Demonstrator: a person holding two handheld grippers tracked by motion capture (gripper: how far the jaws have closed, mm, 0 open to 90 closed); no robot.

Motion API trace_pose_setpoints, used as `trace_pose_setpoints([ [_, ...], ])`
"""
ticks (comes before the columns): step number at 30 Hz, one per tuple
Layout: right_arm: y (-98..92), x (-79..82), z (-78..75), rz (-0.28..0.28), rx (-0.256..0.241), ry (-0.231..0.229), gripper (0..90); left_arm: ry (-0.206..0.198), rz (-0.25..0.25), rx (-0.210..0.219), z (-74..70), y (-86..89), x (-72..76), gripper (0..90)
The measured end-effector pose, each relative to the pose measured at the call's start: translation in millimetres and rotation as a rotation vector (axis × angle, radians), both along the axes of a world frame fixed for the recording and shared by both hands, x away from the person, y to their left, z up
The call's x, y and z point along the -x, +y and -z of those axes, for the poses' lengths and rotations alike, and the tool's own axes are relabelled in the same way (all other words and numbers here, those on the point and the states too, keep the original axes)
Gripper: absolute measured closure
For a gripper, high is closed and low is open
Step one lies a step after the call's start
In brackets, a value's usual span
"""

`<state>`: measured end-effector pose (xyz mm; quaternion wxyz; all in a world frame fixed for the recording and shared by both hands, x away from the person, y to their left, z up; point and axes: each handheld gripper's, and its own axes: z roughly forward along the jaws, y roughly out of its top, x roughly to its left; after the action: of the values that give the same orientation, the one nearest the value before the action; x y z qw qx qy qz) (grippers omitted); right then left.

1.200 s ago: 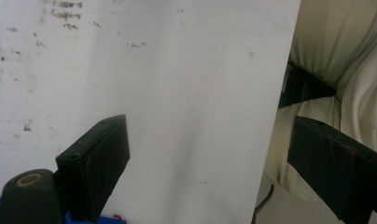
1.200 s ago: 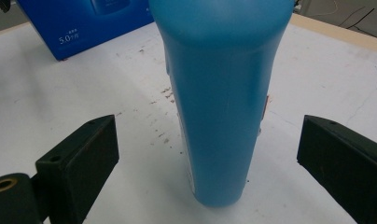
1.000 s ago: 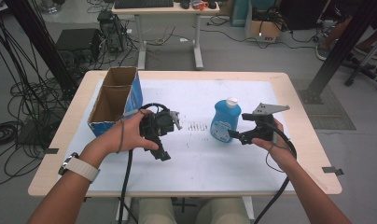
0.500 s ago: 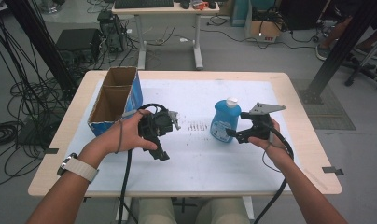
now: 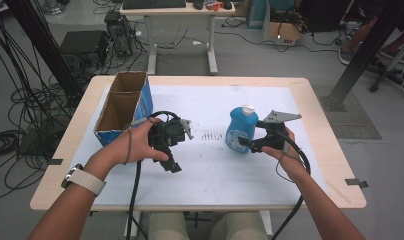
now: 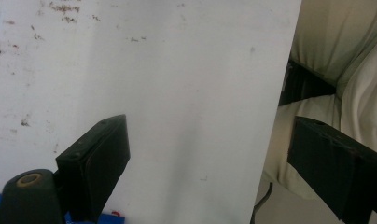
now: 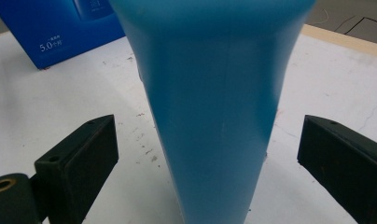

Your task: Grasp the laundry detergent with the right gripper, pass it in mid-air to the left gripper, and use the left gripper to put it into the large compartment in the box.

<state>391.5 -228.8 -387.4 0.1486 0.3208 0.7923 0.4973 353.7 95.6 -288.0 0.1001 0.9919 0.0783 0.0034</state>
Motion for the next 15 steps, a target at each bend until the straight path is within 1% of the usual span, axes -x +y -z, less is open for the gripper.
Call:
trace_pose_setpoints([
  [3,2.1,-0.5,0.8,0.007,-0.007,0.005,6.7,0.001,-0.002,-0.003,0.1,0.8,-0.3,13.2],
  [5,3.6,-1.8,2.1,0.007,-0.009,0.003,7.6,0.004,-0.005,-0.004,1.0,1.4,-0.2,13.2],
  [6,3.9,-2.9,2.8,0.001,-0.011,-0.007,8.2,0.005,-0.004,-0.005,1.4,1.6,-0.3,13.2],
  [9,4.5,-2.9,3.5,0.010,-0.015,-0.003,9.1,0.006,-0.007,-0.005,2.0,2.2,-0.4,13.2],
  [10,4.3,-3.6,3.8,0.004,-0.012,-0.014,10.3,0.007,-0.009,-0.006,2.3,2.9,-0.8,13.2],
  [11,4.3,-3.6,3.8,0.004,-0.012,-0.014,10.3,0.007,-0.009,-0.006,2.3,2.9,-0.8,13.2],
  [12,3.8,-5.5,5.1,-0.018,-0.011,-0.038,10.6,0.008,-0.008,-0.005,2.4,3.0,-1.0,13.2],
  [13,4.6,-5.2,5.8,-0.010,-0.019,-0.041,11.4,0.008,-0.008,-0.004,2.6,3.1,-1.1,13.2],
  [14,4.8,-4.9,5.7,-0.010,-0.011,-0.037,11.8,0.008,-0.009,-0.003,2.7,3.2,-1.2,13.2],
  [15,6.0,-5.2,7.0,-0.008,-0.025,-0.038,11.8,0.008,-0.009,-0.003,3.1,3.2,-1.5,13.2],
])
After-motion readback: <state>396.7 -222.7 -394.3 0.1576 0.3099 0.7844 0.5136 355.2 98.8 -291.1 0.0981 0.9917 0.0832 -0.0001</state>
